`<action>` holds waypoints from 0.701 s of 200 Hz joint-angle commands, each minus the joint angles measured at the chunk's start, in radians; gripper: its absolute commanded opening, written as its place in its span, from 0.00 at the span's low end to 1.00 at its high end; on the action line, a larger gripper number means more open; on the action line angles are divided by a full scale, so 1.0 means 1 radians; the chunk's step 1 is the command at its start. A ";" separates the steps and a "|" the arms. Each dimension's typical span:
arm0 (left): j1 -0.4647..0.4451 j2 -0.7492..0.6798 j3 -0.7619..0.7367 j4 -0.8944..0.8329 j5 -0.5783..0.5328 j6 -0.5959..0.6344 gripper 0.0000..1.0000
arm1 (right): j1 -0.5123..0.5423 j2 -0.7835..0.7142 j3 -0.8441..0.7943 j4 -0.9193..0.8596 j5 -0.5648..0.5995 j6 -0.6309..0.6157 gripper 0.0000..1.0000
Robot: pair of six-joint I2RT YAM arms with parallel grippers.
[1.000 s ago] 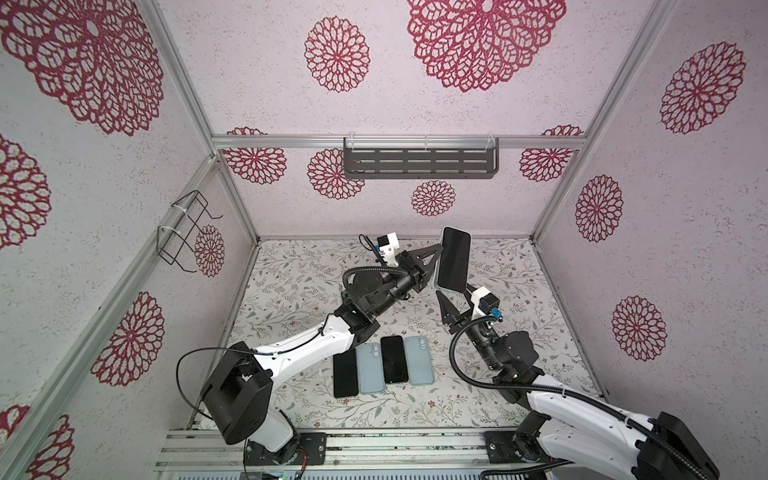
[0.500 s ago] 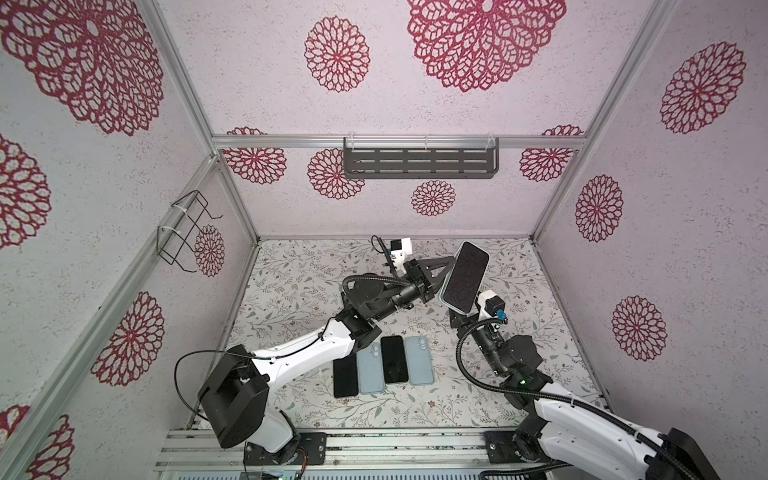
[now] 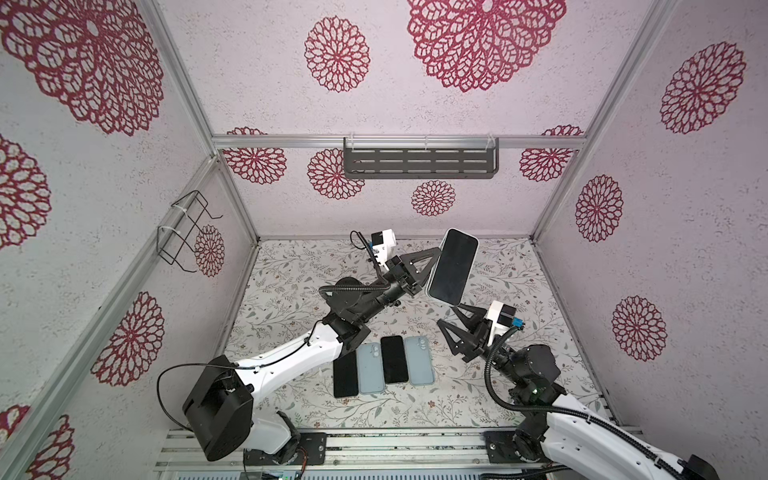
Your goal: Take the phone out of the phone case
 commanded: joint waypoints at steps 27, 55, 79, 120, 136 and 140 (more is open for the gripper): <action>0.002 -0.041 -0.034 0.080 -0.035 0.007 0.00 | -0.009 0.031 0.045 0.165 -0.084 0.160 0.68; 0.006 -0.044 -0.056 0.079 -0.049 0.002 0.00 | -0.021 0.035 0.057 0.173 -0.104 0.208 0.68; 0.013 -0.049 -0.080 0.087 -0.057 -0.001 0.00 | -0.052 0.028 0.057 0.184 -0.109 0.260 0.68; 0.014 -0.048 -0.104 0.108 -0.066 -0.005 0.00 | -0.150 0.049 0.066 0.216 -0.150 0.398 0.69; 0.013 -0.046 -0.112 0.117 -0.066 -0.007 0.00 | -0.177 0.065 0.068 0.247 -0.162 0.449 0.69; 0.014 -0.046 -0.114 0.117 -0.068 -0.007 0.00 | -0.184 0.071 0.068 0.265 -0.165 0.467 0.69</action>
